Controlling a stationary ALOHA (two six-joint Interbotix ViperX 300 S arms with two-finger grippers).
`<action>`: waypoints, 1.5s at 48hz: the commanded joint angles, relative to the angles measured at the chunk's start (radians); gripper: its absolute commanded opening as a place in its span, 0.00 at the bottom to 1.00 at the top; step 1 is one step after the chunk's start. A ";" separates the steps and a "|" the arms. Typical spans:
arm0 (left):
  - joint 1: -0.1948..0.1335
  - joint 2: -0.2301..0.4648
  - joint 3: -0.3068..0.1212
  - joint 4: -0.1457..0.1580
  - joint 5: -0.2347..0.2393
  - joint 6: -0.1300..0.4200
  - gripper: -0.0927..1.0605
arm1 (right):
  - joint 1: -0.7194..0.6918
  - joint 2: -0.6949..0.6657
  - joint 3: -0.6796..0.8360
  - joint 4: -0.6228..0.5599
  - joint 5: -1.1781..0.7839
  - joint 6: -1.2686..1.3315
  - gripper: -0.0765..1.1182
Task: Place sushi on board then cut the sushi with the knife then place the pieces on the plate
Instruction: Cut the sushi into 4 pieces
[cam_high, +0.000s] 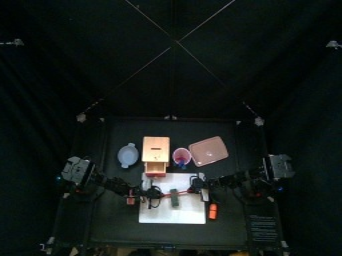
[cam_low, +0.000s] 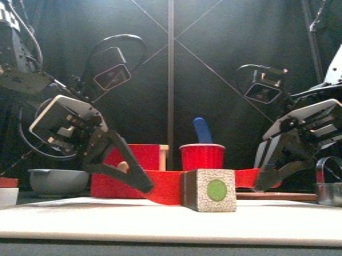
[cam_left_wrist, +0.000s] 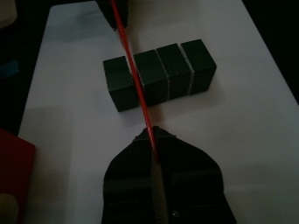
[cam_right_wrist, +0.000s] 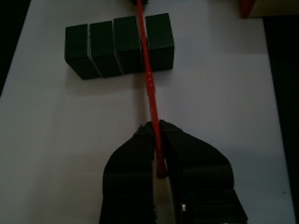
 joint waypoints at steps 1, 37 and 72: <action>0.005 -0.034 -0.015 0.003 -0.005 0.015 0.36 | -0.012 -0.040 -0.021 -0.008 0.025 -0.003 0.27; -0.012 -0.124 -0.025 -0.005 -0.005 0.057 0.36 | 0.035 -0.195 -0.061 -0.051 0.144 0.015 0.27; -0.063 -0.104 -0.052 -0.029 -0.003 0.055 0.36 | 0.117 -0.206 -0.054 0.029 0.186 0.015 0.27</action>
